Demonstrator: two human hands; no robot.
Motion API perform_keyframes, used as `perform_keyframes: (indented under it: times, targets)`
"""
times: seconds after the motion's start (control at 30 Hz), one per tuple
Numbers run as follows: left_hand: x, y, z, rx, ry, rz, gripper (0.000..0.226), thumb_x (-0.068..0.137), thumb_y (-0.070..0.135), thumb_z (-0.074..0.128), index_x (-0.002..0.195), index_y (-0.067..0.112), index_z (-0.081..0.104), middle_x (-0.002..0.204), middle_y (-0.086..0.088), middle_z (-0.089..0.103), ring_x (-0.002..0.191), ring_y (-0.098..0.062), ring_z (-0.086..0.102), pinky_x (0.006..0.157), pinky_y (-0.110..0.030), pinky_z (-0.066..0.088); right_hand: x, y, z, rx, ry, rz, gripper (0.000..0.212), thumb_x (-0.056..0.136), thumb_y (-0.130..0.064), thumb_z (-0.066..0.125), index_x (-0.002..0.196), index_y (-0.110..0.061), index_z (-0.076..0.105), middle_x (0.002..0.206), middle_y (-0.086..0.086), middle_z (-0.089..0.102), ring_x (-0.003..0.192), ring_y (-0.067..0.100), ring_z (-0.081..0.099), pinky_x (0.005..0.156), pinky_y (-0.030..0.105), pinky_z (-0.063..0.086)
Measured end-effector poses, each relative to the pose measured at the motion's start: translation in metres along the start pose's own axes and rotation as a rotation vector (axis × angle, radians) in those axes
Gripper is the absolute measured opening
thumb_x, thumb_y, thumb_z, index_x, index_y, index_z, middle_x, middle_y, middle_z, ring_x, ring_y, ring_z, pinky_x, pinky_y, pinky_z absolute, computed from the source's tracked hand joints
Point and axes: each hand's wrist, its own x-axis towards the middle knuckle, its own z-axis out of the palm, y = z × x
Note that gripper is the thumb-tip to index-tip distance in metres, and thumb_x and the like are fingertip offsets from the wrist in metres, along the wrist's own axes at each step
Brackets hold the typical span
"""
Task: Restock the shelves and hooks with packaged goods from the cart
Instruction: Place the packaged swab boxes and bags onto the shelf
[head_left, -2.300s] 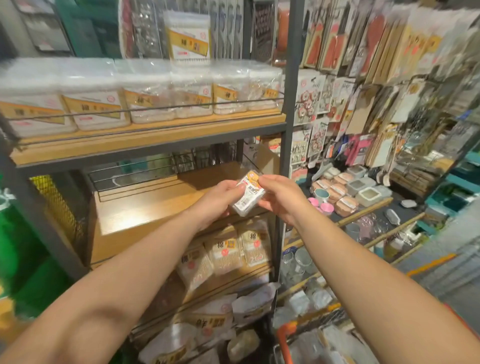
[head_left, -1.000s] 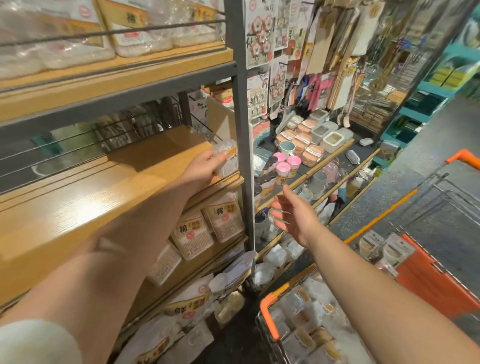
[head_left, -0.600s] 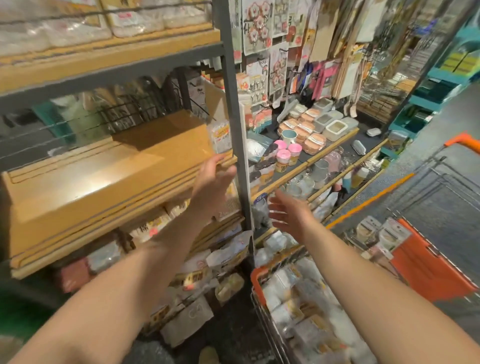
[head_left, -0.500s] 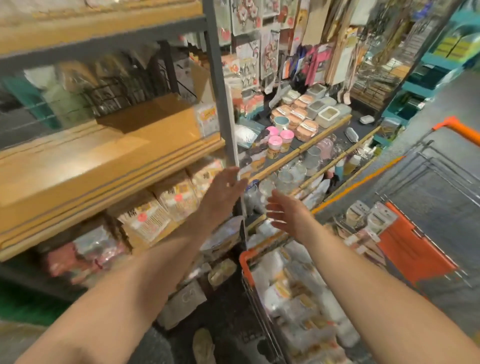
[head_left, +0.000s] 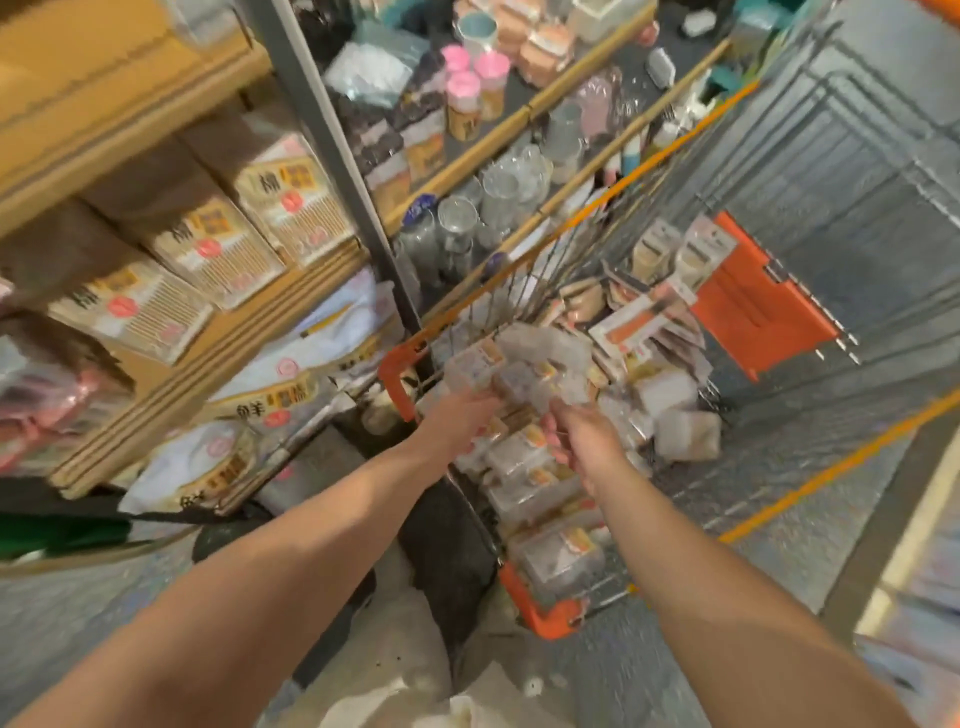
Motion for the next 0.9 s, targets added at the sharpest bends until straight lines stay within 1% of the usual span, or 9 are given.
perform_keyframes:
  times: [0.07,0.13,0.2,0.3,0.4,0.5,0.63,0.77,0.9]
  targets:
    - [0.011,0.006,0.005,0.064,0.011,-0.013,0.037,0.100,0.028,0.051,0.134,0.011,0.053,0.118,-0.003,0.053,0.112,-0.022,0.052,0.091,-0.032,0.041,0.006,0.017,-0.004,-0.052,0.116,0.047,0.033,0.087,-0.045,0.066,0.077,-0.014,0.063,0.071,0.010,0.052,0.060,0.022,0.048,0.054,0.030,0.037]
    - [0.026,0.010,0.009,0.083,0.040,-0.036,0.040,0.100,0.027,0.052,0.136,0.009,0.052,0.125,-0.006,0.053,0.119,-0.024,0.050,0.088,-0.029,0.038,0.013,0.031,-0.004,-0.049,0.158,0.100,0.039,0.087,-0.052,0.066,0.093,-0.014,0.069,0.089,0.005,0.061,0.084,0.025,0.057,0.072,0.034,0.043]
    - [0.042,0.008,0.013,0.079,0.093,-0.112,0.045,0.099,0.029,0.054,0.138,0.006,0.049,0.138,-0.012,0.051,0.127,-0.028,0.048,0.086,-0.028,0.037,0.020,0.042,0.000,-0.097,0.164,0.159,0.060,0.085,-0.058,0.064,0.120,-0.009,0.064,0.113,0.004,0.062,0.107,0.029,0.059,0.091,0.035,0.045]
    - [0.063,-0.001,0.017,0.164,0.130,-0.202,0.054,0.098,0.034,0.056,0.141,0.003,0.045,0.142,-0.015,0.049,0.131,-0.030,0.047,0.091,-0.028,0.040,0.029,0.051,0.011,-0.198,0.157,0.190,0.080,0.081,-0.062,0.065,0.134,-0.004,0.055,0.134,0.012,0.058,0.123,0.033,0.054,0.105,0.040,0.042]
    - [0.075,-0.012,0.022,0.299,0.116,-0.270,0.069,0.090,0.047,0.062,0.142,0.007,0.042,0.138,-0.011,0.050,0.126,-0.027,0.050,0.105,-0.036,0.043,0.033,0.054,0.017,-0.191,0.148,0.188,0.072,0.080,-0.055,0.071,0.131,-0.006,0.058,0.132,0.011,0.060,0.120,0.031,0.056,0.102,0.037,0.044]
    - [0.084,-0.019,0.026,0.481,0.186,-0.294,0.087,0.077,0.048,0.069,0.145,0.007,0.034,0.137,-0.012,0.049,0.123,-0.028,0.052,0.101,-0.038,0.048,0.030,0.057,0.009,-0.097,0.160,0.180,0.064,0.086,-0.046,0.069,0.133,-0.003,0.055,0.130,0.010,0.058,0.122,0.031,0.054,0.096,0.032,0.042]
    - [0.084,-0.019,0.031,0.570,0.129,-0.298,0.091,0.083,0.045,0.070,0.151,0.008,0.021,0.144,-0.014,0.040,0.132,-0.029,0.043,0.103,-0.033,0.041,0.028,0.064,-0.006,-0.098,0.168,0.216,0.067,0.075,-0.062,0.070,0.114,-0.008,0.067,0.118,0.011,0.068,0.109,0.032,0.062,0.101,0.045,0.047]
    - [0.088,-0.032,0.031,0.577,0.194,-0.254,0.082,0.079,0.037,0.078,0.145,0.012,0.035,0.136,-0.010,0.051,0.125,-0.029,0.051,0.100,-0.039,0.047,0.055,0.090,-0.020,-0.013,0.136,0.229,0.086,0.038,-0.076,0.069,0.096,-0.013,0.071,0.099,0.007,0.074,0.096,0.031,0.069,0.093,0.051,0.053]
    - [0.093,-0.038,0.029,0.543,0.167,-0.271,0.061,0.074,0.041,0.079,0.124,0.013,0.057,0.118,-0.006,0.063,0.110,-0.025,0.061,0.091,-0.038,0.054,0.053,0.089,-0.027,0.077,0.134,0.215,0.067,0.057,-0.066,0.074,0.100,-0.014,0.070,0.100,0.007,0.074,0.096,0.030,0.069,0.091,0.050,0.055]
